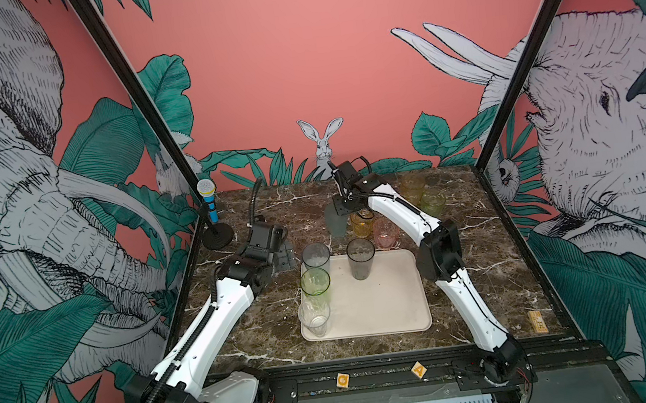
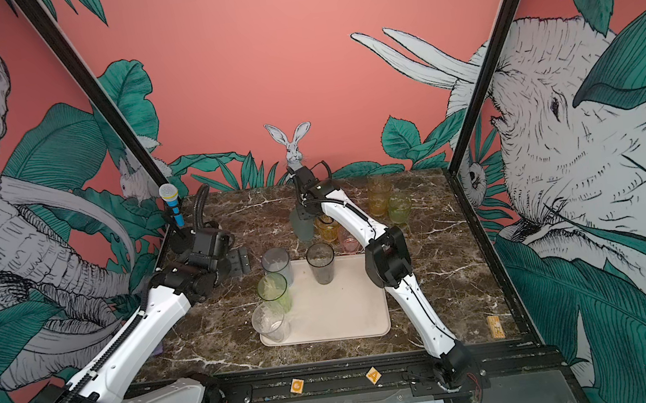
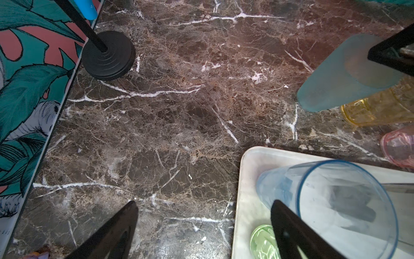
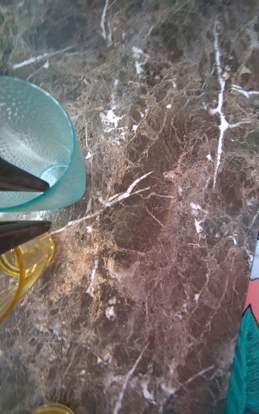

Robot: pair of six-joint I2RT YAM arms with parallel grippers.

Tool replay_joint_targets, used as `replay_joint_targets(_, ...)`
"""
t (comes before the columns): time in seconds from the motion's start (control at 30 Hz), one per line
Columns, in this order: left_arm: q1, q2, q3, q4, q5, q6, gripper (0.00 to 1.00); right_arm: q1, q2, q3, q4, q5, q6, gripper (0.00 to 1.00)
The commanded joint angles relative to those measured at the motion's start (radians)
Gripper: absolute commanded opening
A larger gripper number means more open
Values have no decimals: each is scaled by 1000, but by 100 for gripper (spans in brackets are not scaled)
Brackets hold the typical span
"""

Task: Place the glasses into the tray
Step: Pick up the glass from the top-center of the table.

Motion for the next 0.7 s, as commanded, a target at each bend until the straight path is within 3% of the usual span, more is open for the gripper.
replay_joint_targets(0.0,6,6,26,-5,1,-9,93,-7,24,27,15,9,4,19)
replay_joint_targets(0.4,6,2,23,-9,2,-9,93,-7,26,29,19,3,10,15)
replay_joint_targets(0.67,6,-5,19,-11,2,-9,93,-6,38,38,12,-6,11,20)
